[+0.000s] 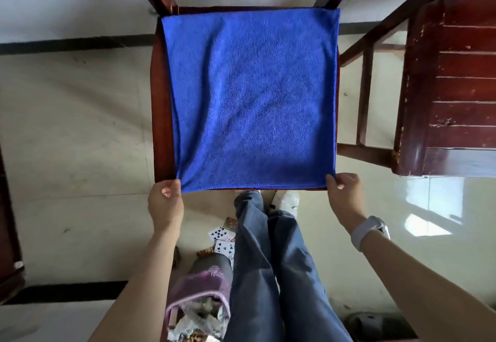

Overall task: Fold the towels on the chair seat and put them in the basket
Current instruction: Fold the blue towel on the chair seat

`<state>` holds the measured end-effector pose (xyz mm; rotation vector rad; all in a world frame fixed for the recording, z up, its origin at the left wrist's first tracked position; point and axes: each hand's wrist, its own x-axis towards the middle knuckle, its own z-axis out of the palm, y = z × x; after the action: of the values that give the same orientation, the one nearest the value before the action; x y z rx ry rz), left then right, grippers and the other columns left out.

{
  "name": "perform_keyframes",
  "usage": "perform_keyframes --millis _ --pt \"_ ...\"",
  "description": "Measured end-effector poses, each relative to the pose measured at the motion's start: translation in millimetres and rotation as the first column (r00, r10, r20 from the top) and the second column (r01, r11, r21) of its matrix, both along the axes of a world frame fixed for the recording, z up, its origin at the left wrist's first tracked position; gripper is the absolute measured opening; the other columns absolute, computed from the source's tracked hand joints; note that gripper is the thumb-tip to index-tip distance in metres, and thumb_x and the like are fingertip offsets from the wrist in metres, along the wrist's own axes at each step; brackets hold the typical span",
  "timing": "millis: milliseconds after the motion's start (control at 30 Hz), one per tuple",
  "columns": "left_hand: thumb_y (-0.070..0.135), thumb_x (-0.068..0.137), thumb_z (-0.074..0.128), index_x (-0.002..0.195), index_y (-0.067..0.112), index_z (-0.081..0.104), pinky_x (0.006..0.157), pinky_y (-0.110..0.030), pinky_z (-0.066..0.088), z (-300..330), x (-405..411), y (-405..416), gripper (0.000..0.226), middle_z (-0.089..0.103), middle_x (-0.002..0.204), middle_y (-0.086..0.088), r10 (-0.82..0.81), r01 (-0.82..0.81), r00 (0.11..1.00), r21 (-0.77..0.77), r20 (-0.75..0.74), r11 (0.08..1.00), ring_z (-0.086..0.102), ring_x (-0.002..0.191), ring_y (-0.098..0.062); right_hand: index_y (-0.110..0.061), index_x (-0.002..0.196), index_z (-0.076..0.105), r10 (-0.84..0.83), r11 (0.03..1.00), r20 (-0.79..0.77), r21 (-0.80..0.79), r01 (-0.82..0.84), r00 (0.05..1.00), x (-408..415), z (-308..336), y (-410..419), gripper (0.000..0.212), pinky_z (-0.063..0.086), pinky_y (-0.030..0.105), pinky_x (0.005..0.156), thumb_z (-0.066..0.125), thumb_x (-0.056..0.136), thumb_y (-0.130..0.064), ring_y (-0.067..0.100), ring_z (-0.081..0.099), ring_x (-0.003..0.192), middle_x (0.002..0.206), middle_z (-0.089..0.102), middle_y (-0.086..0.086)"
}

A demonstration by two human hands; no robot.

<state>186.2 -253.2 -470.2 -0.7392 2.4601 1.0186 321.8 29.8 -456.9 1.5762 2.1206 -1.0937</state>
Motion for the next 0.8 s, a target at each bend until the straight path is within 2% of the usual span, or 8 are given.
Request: perform_keyframes --millis 133,267,333,433,500,600,700,800 --pt "0.008 0.083 0.061 0.099 -0.004 0.063 0.078 -0.039 0.046 -1.7 -2.4 8.8 0.02 0.062 0.09 -0.021 -0.16 0.16 0.987 0.001 0.002 0.987 0.056 0.08 -0.03 -0.002 0.053 0.045 -0.034 0.996 -0.01 -0.086 0.033 0.999 -5.3 0.5 -2.7 0.036 0.027 0.026 0.065 0.051 0.087 -0.011 0.023 0.038 0.07 0.077 0.046 0.012" --pt "0.006 0.081 0.063 0.103 0.003 0.06 0.085 -0.038 0.044 -1.9 -0.9 14.4 0.022 0.059 0.105 -0.021 -0.085 0.085 0.996 -0.015 0.023 0.996 0.056 0.089 -0.033 0.002 0.061 0.045 -0.215 0.962 -0.039 -0.179 0.205 0.976 -13.7 2.3 -4.3 0.029 0.026 0.031 0.059 0.051 0.084 -0.015 0.023 0.032 0.066 0.064 0.039 0.011" --pt "0.008 0.081 0.063 0.102 0.006 0.057 0.085 -0.034 0.042 -1.4 -2.2 15.1 0.022 0.059 0.104 -0.013 -0.061 0.061 0.997 -0.005 0.044 0.998 0.056 0.095 -0.031 -0.003 0.063 0.048 -0.27 0.942 -0.068 -0.225 0.248 0.961 -18.2 4.8 -3.1 0.025 0.032 0.033 0.061 0.051 0.084 -0.015 0.026 0.039 0.068 0.068 0.046 0.013" --pt "0.012 0.081 0.065 0.103 0.007 0.054 0.084 -0.031 0.04 -1.6 -7.3 10.6 0.025 0.057 0.102 -0.008 -0.066 0.067 0.993 -0.01 0.099 0.998 0.055 0.094 -0.025 0.0 0.072 0.059 -0.3 0.921 -0.107 -0.291 0.259 0.948 -23.6 6.9 2.0 0.019 0.05 0.047 0.083 0.051 0.085 -0.012 0.041 0.06 0.087 0.099 0.06 0.027" --pt "0.011 0.08 0.065 0.106 0.007 0.052 0.082 -0.031 0.04 -1.0 -10.5 8.8 0.029 0.055 0.096 -0.006 -0.085 0.083 0.987 0.014 0.134 0.996 0.053 0.089 -0.023 0.0 0.073 0.06 -0.298 0.909 -0.114 -0.336 0.245 0.948 -24.2 7.5 4.3 0.019 0.053 0.044 0.078 0.05 0.086 -0.01 0.042 0.063 0.086 0.1 0.061 0.027" --pt "0.004 0.081 0.062 0.102 0.007 0.051 0.072 -0.027 0.041 1.4 -13.1 10.7 0.024 0.053 0.078 0.0 -0.096 0.088 0.987 0.067 0.132 0.994 0.051 0.077 -0.018 0.003 0.07 0.054 -0.238 0.933 -0.092 -0.298 0.202 0.967 -19.2 8.4 3.8 0.022 0.043 0.017 0.05 0.048 0.088 -0.008 0.025 0.059 0.058 0.067 0.057 0.014" --pt "0.001 0.082 0.06 0.091 0.01 0.05 0.058 -0.018 0.046 5.8 -13.6 11.2 0.016 0.051 0.073 0.005 -0.041 0.026 0.993 0.14 0.109 0.99 0.049 0.068 -0.012 0.015 0.079 0.051 -0.193 0.961 -0.065 -0.214 0.175 0.979 -6.4 7.6 6.8 0.029 0.033 0.027 0.059 0.048 0.088 -0.012 0.022 0.038 0.065 0.067 0.046 0.011" --pt "0.002 0.083 0.06 0.089 0.009 0.051 0.048 -0.01 0.045 9.3 -12.6 7.0 0.012 0.051 0.072 0.002 -0.027 0.012 0.995 0.165 0.093 0.986 0.049 0.064 -0.007 0.012 0.086 0.056 -0.19 0.964 -0.072 -0.2 0.173 0.979 2.6 9.9 11.0 0.026 0.037 0.034 0.066 0.049 0.089 -0.012 0.024 0.044 0.07 0.073 0.052 0.014"
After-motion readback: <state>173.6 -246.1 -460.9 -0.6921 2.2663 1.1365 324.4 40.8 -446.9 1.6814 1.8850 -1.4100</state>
